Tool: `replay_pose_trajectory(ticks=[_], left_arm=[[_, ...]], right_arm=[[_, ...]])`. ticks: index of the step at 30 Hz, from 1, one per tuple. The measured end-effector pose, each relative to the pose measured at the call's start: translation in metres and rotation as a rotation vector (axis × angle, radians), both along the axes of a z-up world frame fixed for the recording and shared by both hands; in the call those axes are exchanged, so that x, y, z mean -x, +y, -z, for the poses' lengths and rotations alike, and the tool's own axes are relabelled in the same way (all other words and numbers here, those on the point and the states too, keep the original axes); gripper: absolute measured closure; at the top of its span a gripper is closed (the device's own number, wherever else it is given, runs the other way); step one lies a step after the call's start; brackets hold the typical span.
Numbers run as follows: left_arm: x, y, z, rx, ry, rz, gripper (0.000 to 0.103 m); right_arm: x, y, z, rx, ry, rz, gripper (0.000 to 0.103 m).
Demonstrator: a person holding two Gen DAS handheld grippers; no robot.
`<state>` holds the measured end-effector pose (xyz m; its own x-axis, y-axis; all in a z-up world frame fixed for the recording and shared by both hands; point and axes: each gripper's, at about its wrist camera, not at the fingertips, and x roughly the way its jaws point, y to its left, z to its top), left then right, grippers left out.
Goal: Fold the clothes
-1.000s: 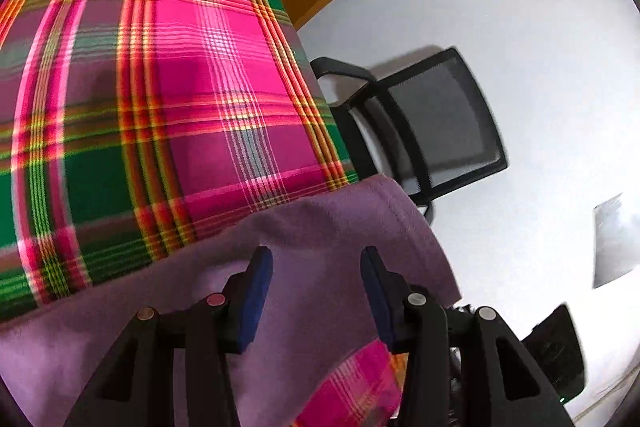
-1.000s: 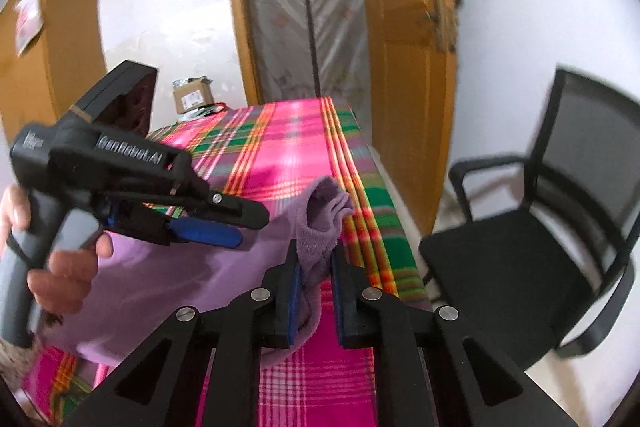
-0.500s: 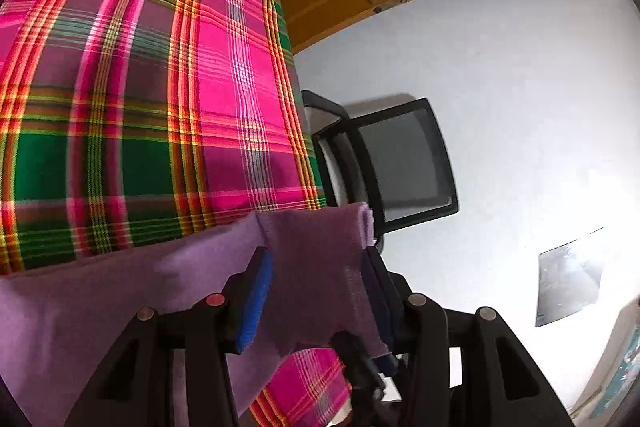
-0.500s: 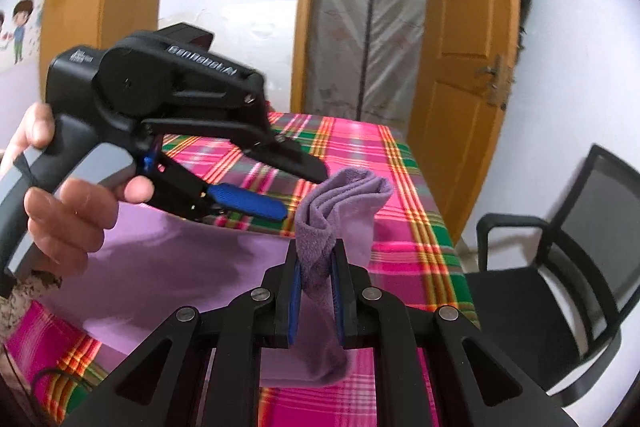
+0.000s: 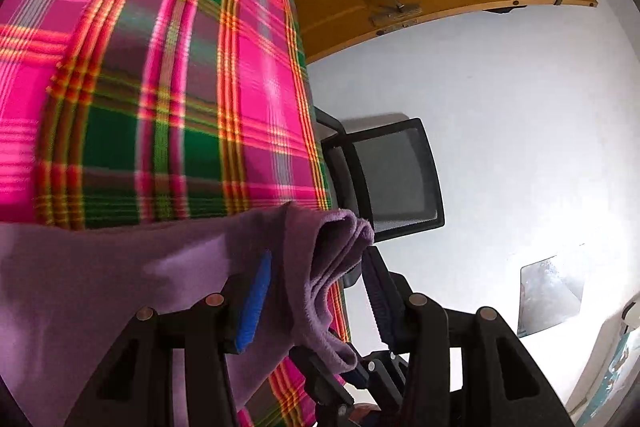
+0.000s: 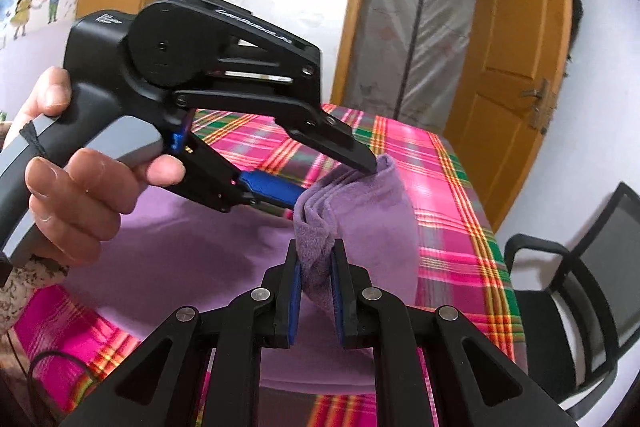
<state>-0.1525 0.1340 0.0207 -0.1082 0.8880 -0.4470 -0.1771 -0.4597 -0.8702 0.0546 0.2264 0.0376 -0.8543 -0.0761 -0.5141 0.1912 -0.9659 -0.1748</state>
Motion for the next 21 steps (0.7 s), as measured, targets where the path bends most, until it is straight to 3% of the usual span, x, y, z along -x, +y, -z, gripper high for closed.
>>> replay_pose_trajectory(ticks=[10, 16, 19, 21], left_arm=[[-0.023, -0.039, -0.007, 0.087, 0.037, -0.055, 0.056], [-0.038, -0.059, -0.004, 0.167, 0.033, -0.062, 0.067], [-0.046, -0.075, -0.007, 0.206, 0.052, -0.100, 0.077], [-0.052, -0.086, -0.006, 0.230, 0.054, -0.124, 0.077]], right_arm=[[-0.009, -0.045, -0.003, -0.014, 0.009, -0.085, 0.090], [-0.016, -0.075, -0.003, -0.025, 0.006, -0.160, 0.090], [-0.020, -0.089, -0.003, -0.028, 0.004, -0.190, 0.090], [-0.020, -0.096, -0.001, -0.021, -0.007, -0.205, 0.090]])
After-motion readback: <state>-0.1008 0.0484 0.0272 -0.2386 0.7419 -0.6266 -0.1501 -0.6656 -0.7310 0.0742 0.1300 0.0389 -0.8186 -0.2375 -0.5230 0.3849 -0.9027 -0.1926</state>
